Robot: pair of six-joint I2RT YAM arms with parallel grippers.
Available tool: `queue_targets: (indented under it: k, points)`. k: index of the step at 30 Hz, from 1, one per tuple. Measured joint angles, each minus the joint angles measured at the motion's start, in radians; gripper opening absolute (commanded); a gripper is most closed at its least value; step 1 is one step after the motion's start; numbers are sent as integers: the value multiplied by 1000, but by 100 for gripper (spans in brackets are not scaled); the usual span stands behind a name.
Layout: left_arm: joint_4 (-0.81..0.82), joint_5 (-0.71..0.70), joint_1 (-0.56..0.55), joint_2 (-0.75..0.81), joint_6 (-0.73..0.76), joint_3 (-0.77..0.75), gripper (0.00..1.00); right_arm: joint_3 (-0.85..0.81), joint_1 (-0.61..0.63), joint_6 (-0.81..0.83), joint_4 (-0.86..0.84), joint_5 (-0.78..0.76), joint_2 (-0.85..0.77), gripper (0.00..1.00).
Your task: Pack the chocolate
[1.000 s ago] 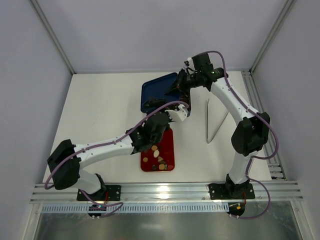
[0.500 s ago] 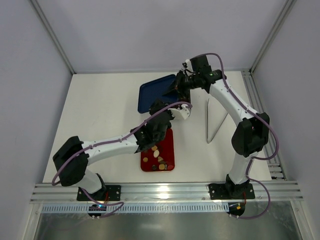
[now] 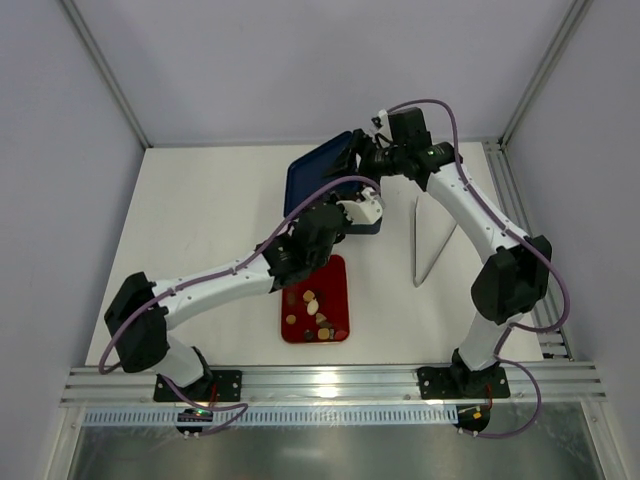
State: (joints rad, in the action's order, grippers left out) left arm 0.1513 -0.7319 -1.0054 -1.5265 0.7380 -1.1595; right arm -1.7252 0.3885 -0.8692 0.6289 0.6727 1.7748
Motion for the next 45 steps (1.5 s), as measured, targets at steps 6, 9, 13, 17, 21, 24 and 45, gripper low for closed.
queue_targets:
  k: [6, 9, 13, 17, 21, 24, 45]
  points:
    - [-134, 72, 0, 21, -106, -86, 0, 7, -14, 3, -40, -93, -59, 94]
    - [-193, 109, 6, 24, -151, -112, 0, 7, -27, 6, -56, -140, -101, 99]
    - [-290, 182, 32, 24, -222, -148, 0, 7, -60, 7, -83, -180, -155, 100]
    - [-379, 266, 81, 24, -306, -199, 0, 8, -100, 11, -105, -213, -200, 100]
    - [-459, 377, 143, 23, -406, -264, 0, 18, -131, 35, -109, -267, -238, 100]
    - [-506, 492, 203, 13, -500, -315, 0, 30, -156, 71, -104, -323, -269, 100]
    - [-117, 1485, 634, -435, -1558, -424, 0, 194, -225, 286, -150, -370, -118, 100]
